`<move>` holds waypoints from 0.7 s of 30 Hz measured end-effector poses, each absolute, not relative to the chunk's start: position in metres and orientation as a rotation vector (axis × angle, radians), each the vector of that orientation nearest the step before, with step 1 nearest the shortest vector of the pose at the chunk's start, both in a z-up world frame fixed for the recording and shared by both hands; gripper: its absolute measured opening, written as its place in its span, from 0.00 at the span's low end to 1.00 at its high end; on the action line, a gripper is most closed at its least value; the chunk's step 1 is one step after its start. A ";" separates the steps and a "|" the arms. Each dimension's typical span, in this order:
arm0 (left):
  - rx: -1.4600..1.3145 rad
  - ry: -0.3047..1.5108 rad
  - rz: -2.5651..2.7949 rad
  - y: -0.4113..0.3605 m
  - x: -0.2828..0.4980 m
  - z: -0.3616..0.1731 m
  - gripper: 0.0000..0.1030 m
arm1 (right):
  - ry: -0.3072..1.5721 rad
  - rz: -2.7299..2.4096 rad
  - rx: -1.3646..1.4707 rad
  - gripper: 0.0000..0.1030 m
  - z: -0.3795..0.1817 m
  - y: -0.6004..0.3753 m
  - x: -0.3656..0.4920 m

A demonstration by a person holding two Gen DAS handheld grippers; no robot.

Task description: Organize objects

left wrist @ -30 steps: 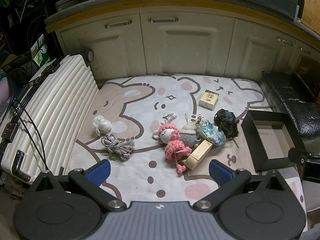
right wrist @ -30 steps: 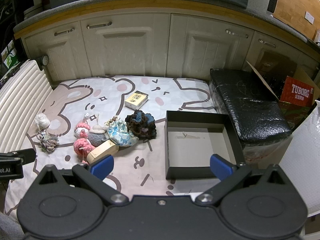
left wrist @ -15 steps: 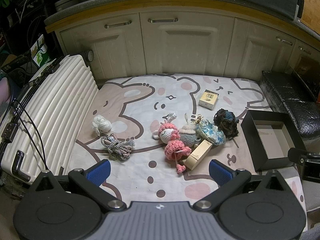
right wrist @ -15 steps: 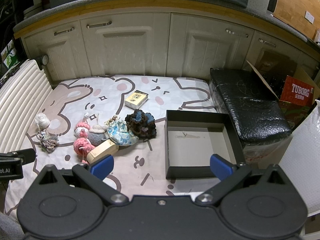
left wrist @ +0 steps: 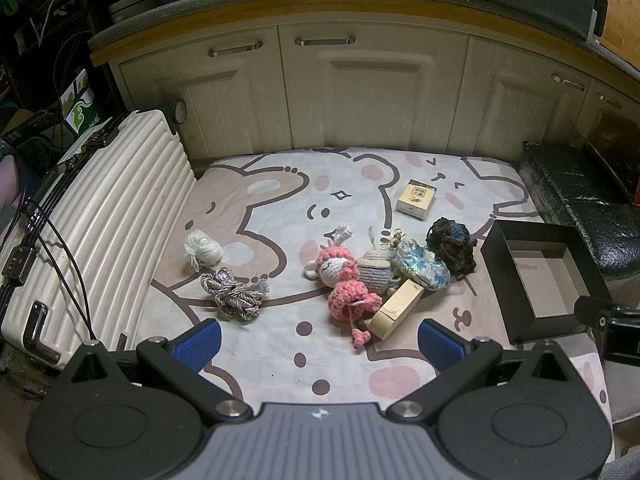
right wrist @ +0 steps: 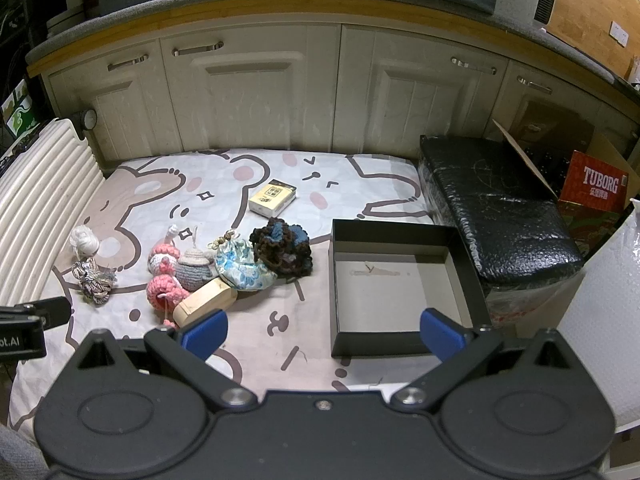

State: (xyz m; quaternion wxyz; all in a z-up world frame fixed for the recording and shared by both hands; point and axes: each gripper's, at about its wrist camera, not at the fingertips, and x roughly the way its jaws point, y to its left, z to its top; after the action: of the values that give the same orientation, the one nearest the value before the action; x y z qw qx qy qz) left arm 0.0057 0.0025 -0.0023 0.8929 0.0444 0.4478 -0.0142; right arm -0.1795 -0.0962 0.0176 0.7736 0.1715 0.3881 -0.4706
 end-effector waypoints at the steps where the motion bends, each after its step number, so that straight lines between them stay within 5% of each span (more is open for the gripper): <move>1: 0.093 0.930 -0.030 0.001 0.002 -0.002 1.00 | 0.841 -1.019 0.372 1.00 0.018 -0.097 -0.179; 21: 0.099 0.929 -0.048 0.001 0.001 -0.001 1.00 | 0.843 -1.025 0.377 1.00 0.018 -0.096 -0.179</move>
State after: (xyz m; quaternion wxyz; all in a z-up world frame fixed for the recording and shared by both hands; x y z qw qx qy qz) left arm 0.0007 0.0007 -0.0013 0.8926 0.0478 0.4478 -0.0229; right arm -0.1789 -0.0960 0.0183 0.7713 0.1739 0.3887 -0.4730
